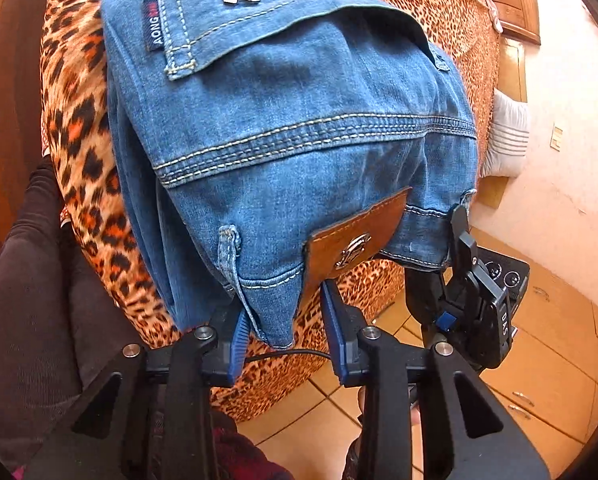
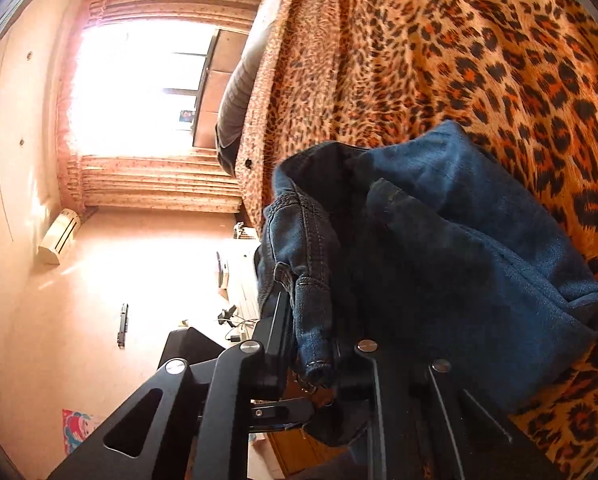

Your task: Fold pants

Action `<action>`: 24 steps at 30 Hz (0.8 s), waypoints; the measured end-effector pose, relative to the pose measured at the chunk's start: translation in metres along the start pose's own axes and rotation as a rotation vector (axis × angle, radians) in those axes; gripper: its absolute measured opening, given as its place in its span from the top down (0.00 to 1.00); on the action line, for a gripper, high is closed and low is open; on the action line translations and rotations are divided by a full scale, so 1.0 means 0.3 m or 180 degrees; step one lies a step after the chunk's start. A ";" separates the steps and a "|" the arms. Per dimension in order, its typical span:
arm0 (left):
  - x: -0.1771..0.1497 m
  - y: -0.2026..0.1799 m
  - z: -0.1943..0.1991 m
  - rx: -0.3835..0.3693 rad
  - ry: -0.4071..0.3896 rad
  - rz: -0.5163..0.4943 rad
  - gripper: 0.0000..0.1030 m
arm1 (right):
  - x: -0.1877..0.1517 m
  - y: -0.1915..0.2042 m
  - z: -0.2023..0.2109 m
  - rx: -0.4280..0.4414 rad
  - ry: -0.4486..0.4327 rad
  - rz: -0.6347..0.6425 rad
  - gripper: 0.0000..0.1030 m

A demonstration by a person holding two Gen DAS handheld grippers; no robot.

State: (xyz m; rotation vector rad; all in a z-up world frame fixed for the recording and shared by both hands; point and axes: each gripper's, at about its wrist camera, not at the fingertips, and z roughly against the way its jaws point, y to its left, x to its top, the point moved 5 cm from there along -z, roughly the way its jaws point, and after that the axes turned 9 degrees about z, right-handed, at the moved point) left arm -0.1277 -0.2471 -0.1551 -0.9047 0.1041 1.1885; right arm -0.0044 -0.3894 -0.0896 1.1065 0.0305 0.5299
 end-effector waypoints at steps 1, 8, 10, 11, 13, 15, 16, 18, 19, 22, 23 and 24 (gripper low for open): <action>-0.012 0.002 -0.013 0.0025 0.0032 -0.0008 0.70 | -0.016 0.006 0.026 0.0001 -0.0006 0.0021 0.86; -0.003 0.152 -0.209 0.0411 0.0544 0.0376 0.75 | -0.137 -0.316 0.062 -0.0506 -0.0034 -0.0704 0.85; -0.018 0.140 -0.179 0.0415 0.0541 0.0241 0.75 | -0.150 -0.328 0.053 -0.0483 -0.0046 -0.0762 0.82; -0.029 0.120 -0.149 0.0469 0.0501 0.0056 0.74 | -0.145 -0.314 0.063 -0.0518 -0.0061 -0.0727 0.77; -0.059 0.068 -0.063 0.0486 0.0338 -0.0384 0.73 | -0.120 -0.278 0.094 -0.0786 -0.0100 -0.0538 0.70; -0.081 0.018 0.030 0.0388 0.0201 -0.0751 0.59 | -0.083 -0.252 0.151 -0.1044 -0.0216 -0.0391 0.63; -0.074 0.005 0.078 0.0373 0.0062 -0.0850 0.55 | -0.057 -0.230 0.171 -0.1097 -0.0290 -0.0310 0.61; -0.023 -0.024 0.166 0.0398 -0.0349 -0.0930 0.44 | -0.007 -0.173 0.176 -0.1105 -0.0349 -0.0089 0.48; 0.012 -0.032 0.196 0.0437 -0.0539 -0.0935 0.43 | 0.017 -0.143 0.157 -0.1114 -0.0321 0.0046 0.45; 0.134 -0.076 0.229 0.0550 -0.0868 -0.0869 0.43 | 0.087 -0.059 0.040 -0.1112 -0.0177 0.0401 0.41; 0.156 -0.088 0.220 0.0622 -0.0939 -0.0855 0.43 | 0.112 -0.039 -0.003 -0.1114 -0.0140 0.0472 0.41; 0.186 -0.097 0.216 0.0709 -0.1012 -0.0847 0.43 | 0.135 -0.027 -0.043 -0.1106 -0.0106 0.0505 0.41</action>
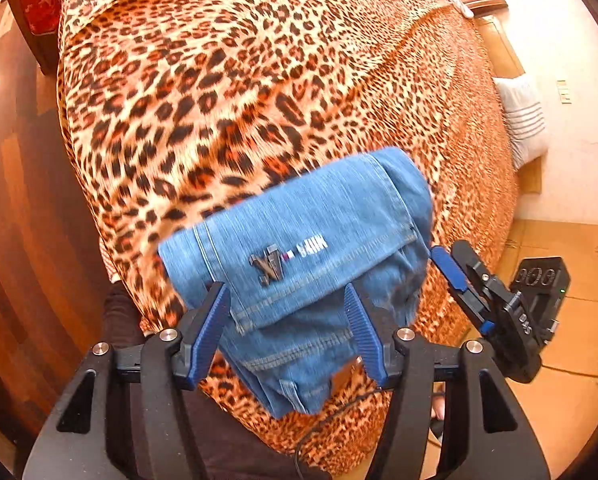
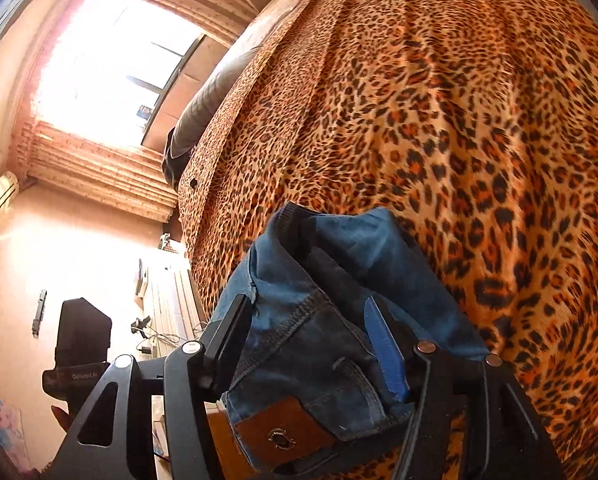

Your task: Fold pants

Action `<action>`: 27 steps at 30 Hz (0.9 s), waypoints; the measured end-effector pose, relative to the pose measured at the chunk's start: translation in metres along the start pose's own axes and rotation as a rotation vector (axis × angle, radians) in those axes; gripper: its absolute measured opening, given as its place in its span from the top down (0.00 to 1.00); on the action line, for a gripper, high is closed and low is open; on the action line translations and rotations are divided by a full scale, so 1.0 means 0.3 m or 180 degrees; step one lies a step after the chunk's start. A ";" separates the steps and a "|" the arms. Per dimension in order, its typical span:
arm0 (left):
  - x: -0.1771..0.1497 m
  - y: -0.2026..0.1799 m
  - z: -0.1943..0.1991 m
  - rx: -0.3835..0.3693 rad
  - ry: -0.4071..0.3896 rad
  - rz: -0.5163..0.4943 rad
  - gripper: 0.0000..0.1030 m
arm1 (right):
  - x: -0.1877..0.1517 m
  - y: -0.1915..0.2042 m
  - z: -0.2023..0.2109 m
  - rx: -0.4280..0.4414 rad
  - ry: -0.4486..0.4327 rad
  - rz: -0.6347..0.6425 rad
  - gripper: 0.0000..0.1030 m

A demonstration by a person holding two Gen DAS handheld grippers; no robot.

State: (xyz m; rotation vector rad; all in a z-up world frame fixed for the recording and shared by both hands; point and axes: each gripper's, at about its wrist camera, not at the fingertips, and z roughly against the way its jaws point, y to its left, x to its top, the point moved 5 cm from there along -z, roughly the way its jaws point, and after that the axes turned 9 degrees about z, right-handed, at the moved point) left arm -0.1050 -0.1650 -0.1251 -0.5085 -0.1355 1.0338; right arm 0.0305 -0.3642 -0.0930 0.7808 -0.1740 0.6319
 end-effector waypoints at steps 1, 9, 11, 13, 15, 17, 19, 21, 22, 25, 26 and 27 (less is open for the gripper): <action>0.023 0.004 -0.007 0.0110 -0.0069 -0.0009 0.43 | 0.019 0.012 -0.033 -0.0003 0.0007 0.0013 0.41; 0.082 0.167 -0.073 0.0466 -0.0053 0.0083 0.41 | 0.118 0.056 -0.294 -0.0157 0.0448 0.0164 0.83; 0.072 0.175 -0.086 0.0454 -0.0063 0.0006 0.37 | 0.148 0.047 -0.289 -0.0218 0.0336 0.0234 0.84; 0.051 0.192 -0.121 0.0405 0.0129 0.0105 0.36 | 0.139 -0.036 -0.324 -0.0326 0.0459 -0.0009 0.83; 0.038 0.210 -0.122 0.0309 0.0226 0.0202 0.36 | 0.139 -0.076 -0.310 -0.0224 0.0356 -0.0264 0.81; 0.025 0.216 -0.099 0.0321 0.0283 0.0118 0.37 | 0.143 -0.067 -0.272 -0.0243 0.0234 -0.0322 0.75; 0.000 0.225 -0.044 0.0393 0.0296 -0.0082 0.39 | 0.143 -0.069 -0.203 -0.0265 0.0078 -0.0369 0.69; -0.024 0.213 0.027 0.0333 0.0278 -0.0251 0.39 | 0.126 -0.088 -0.099 -0.0263 -0.0057 -0.0417 0.63; -0.036 0.204 0.060 0.0252 0.0257 -0.0325 0.39 | 0.113 -0.103 -0.049 -0.0253 -0.0103 -0.0450 0.58; -0.007 0.139 0.111 0.0149 0.0171 -0.0589 0.38 | 0.034 -0.136 0.061 -0.0297 -0.0215 -0.0608 0.39; 0.009 0.108 0.110 0.0158 0.0171 -0.0694 0.37 | -0.006 -0.151 0.100 -0.0325 -0.0248 -0.0668 0.39; 0.030 0.070 0.097 0.0186 0.0196 -0.0791 0.37 | -0.041 -0.162 0.123 -0.0353 -0.0280 -0.0738 0.39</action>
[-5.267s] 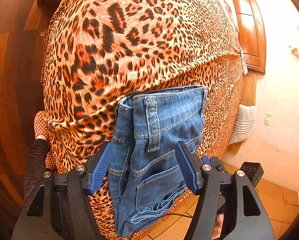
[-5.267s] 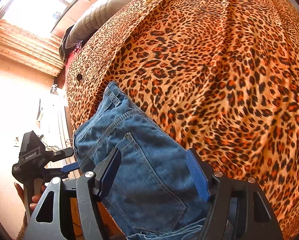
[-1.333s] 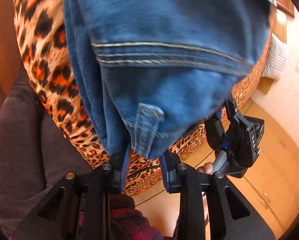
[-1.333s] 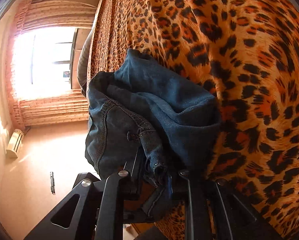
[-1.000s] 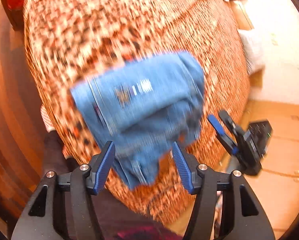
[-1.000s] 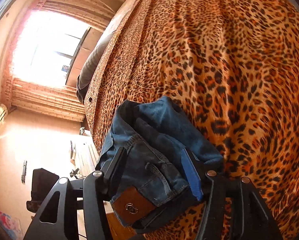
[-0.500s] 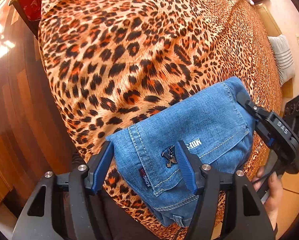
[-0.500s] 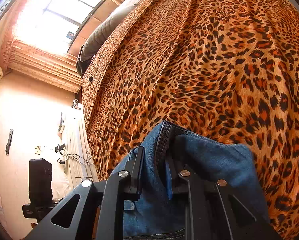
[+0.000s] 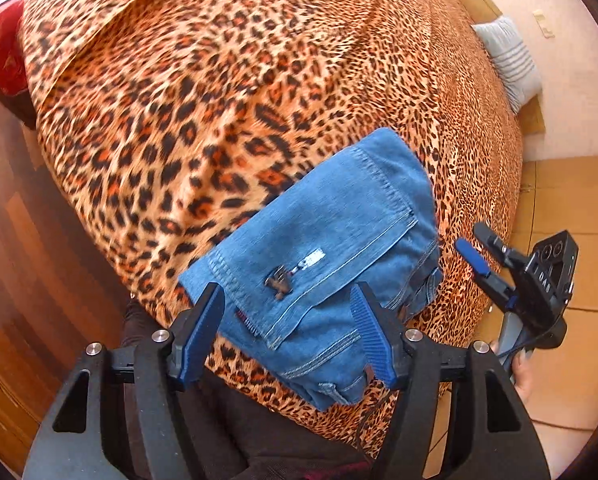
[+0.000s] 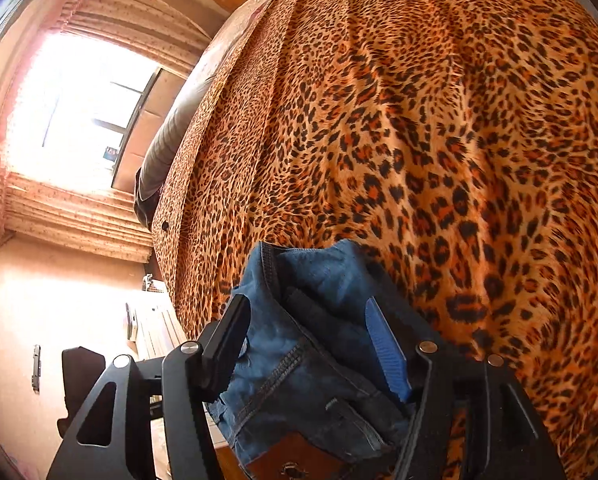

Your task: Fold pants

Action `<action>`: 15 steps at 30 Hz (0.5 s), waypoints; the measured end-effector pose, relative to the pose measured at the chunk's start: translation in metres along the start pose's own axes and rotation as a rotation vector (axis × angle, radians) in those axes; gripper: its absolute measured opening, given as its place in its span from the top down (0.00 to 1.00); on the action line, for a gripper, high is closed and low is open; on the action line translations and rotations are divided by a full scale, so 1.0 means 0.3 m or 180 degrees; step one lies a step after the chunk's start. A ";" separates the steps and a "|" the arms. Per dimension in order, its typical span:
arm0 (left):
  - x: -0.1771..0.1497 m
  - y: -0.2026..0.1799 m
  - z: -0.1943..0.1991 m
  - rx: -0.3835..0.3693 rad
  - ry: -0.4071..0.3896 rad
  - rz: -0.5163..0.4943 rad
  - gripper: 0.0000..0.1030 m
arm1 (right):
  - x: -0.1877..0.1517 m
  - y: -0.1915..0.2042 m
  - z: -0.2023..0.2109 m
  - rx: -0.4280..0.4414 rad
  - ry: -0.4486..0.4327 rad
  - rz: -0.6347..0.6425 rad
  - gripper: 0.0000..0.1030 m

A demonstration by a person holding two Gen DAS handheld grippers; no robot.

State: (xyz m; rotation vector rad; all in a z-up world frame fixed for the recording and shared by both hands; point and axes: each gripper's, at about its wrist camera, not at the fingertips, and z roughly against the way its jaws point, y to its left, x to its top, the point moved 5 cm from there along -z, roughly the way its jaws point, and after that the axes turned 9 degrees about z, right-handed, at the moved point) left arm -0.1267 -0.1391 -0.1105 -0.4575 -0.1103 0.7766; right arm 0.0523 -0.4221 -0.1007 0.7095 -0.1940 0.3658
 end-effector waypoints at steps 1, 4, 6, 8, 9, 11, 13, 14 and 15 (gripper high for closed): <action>0.024 -0.028 -0.011 0.0032 0.0051 -0.0105 0.37 | -0.034 -0.022 0.020 -0.0029 -0.0043 -0.0100 0.39; 0.096 -0.119 -0.056 0.0081 0.0182 -0.0413 0.37 | -0.143 -0.090 0.059 -0.0065 -0.0140 -0.0471 0.36; 0.140 -0.182 -0.085 0.0100 0.0260 -0.0618 0.37 | -0.220 -0.118 0.066 -0.0043 -0.0212 -0.0764 0.36; 0.176 -0.226 -0.117 0.0098 0.0404 -0.0802 0.37 | -0.282 -0.130 0.065 0.0010 -0.0329 -0.1016 0.36; 0.194 -0.243 -0.139 0.0125 0.0468 -0.0887 0.37 | -0.304 -0.133 0.061 0.0037 -0.0406 -0.1123 0.36; 0.234 -0.272 -0.177 0.0193 0.0589 -0.1029 0.37 | -0.339 -0.140 0.052 0.0025 -0.0582 -0.1373 0.36; 0.265 -0.284 -0.202 0.0198 0.0698 -0.1172 0.37 | -0.356 -0.135 0.041 0.0128 -0.0824 -0.1555 0.36; 0.276 -0.283 -0.214 0.0219 0.0759 -0.1218 0.37 | -0.358 -0.129 0.034 0.0147 -0.0941 -0.1617 0.36; 0.300 -0.297 -0.239 0.0208 0.0842 -0.1244 0.37 | -0.357 -0.120 0.030 0.0162 -0.1063 -0.1656 0.36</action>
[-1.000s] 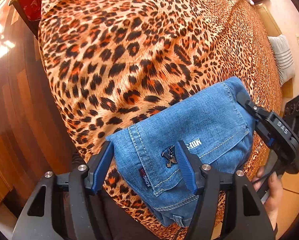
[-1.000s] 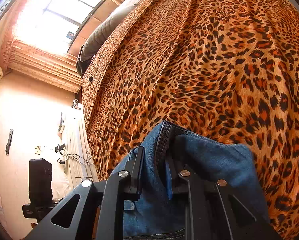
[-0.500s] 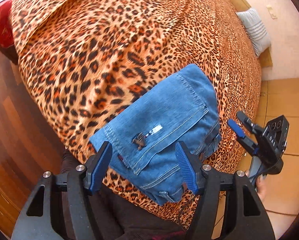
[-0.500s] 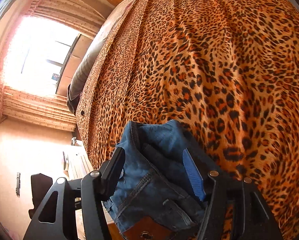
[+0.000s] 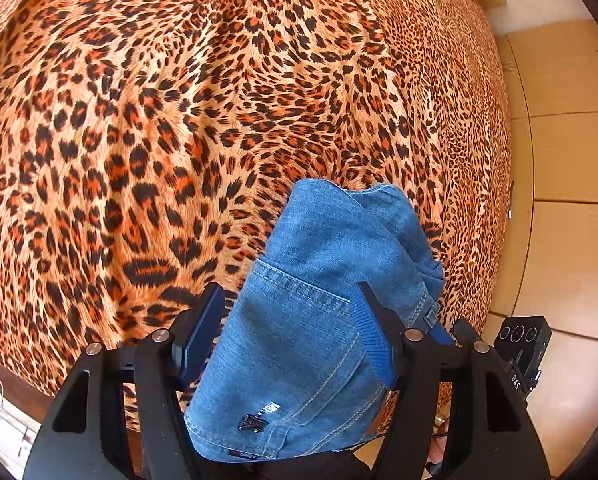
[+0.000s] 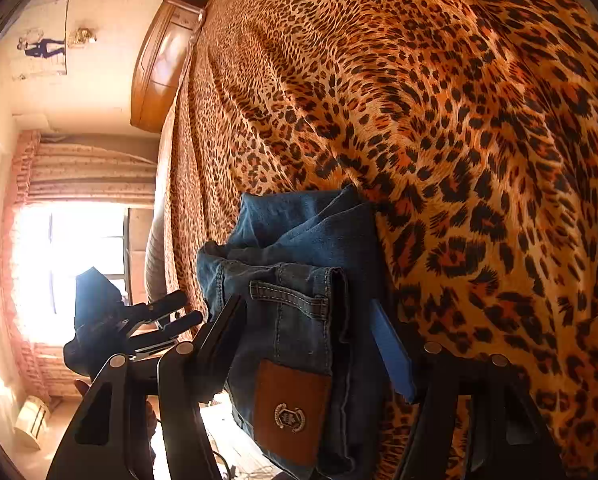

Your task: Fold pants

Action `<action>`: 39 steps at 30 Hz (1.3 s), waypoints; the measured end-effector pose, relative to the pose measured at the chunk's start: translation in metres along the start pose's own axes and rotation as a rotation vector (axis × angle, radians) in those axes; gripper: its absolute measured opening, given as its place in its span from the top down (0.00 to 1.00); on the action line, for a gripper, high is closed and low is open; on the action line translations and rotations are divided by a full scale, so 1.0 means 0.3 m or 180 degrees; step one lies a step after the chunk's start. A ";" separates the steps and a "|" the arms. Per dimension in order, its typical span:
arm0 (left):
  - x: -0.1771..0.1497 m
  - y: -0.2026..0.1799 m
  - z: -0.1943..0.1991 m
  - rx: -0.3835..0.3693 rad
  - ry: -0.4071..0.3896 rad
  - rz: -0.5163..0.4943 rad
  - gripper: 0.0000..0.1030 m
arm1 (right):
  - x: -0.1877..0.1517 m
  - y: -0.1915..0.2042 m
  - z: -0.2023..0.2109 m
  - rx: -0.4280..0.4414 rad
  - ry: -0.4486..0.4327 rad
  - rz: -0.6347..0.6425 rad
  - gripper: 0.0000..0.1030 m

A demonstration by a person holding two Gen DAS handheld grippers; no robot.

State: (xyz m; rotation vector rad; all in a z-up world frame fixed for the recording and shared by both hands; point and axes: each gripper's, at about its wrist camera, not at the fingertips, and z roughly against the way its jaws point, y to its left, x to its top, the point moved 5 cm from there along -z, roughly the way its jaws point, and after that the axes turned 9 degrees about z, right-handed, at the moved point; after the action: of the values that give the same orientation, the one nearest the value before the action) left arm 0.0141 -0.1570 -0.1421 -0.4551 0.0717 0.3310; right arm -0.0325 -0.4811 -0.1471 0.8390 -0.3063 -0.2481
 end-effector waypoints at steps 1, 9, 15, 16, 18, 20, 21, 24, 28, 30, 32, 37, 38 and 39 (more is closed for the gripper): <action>0.013 0.003 -0.014 -0.0038 0.0090 -0.0033 0.37 | -0.005 0.013 -0.004 0.0055 -0.0112 -0.0016 0.36; 0.042 -0.061 -0.117 -0.0012 0.0496 -0.0535 0.47 | -0.091 0.083 -0.154 -0.0833 -0.0245 0.0284 0.80; 0.030 -0.163 -0.085 -0.0026 0.0379 -0.0747 0.51 | -0.036 0.171 -0.009 -0.1035 -0.0726 0.0247 0.94; 0.042 -0.170 -0.114 0.0150 0.0319 -0.0778 0.51 | -0.028 0.151 -0.021 -0.1121 -0.0643 0.0226 0.94; 0.050 -0.179 -0.169 0.0301 0.0326 -0.0789 0.49 | -0.017 0.084 -0.081 -0.1416 -0.0381 0.0307 0.93; 0.053 -0.180 -0.162 0.0293 0.0342 -0.0706 0.49 | -0.027 0.030 -0.135 -0.1640 -0.0178 0.0473 0.94; 0.053 -0.179 -0.137 0.0271 0.0329 -0.0706 0.49 | -0.022 0.043 -0.134 -0.1634 -0.0223 0.0493 0.93; 0.033 -0.173 -0.042 0.0213 0.0185 -0.0890 0.49 | -0.036 0.067 -0.066 -0.1404 -0.0325 0.0418 0.81; -0.049 -0.071 0.022 0.0066 0.0237 -0.0967 0.39 | -0.156 0.063 0.046 -0.0960 -0.0328 0.0144 0.48; -0.103 -0.016 -0.003 0.0069 0.0373 -0.0940 0.38 | -0.237 0.053 0.048 -0.0792 -0.0255 0.0027 0.46; -0.151 0.019 -0.052 0.0089 0.0550 -0.0913 0.38 | -0.292 0.062 0.028 -0.0676 -0.0181 -0.0050 0.46; -0.221 0.016 -0.125 0.0213 0.0650 -0.0962 0.40 | -0.349 0.049 -0.083 -0.0553 0.0015 -0.0049 0.47; -0.231 -0.008 -0.121 0.0243 0.0634 -0.1014 0.41 | -0.344 0.060 -0.090 -0.0583 0.0024 0.0021 0.52; -0.243 -0.031 -0.108 0.0228 0.0634 -0.1061 0.46 | -0.336 0.080 -0.087 -0.0634 0.0046 0.0117 0.61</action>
State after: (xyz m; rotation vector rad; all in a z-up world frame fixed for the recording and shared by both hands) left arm -0.0515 -0.2010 -0.1571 -0.4198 0.1985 -0.0451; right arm -0.1144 -0.4141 -0.1621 0.6379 -0.2783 -0.2341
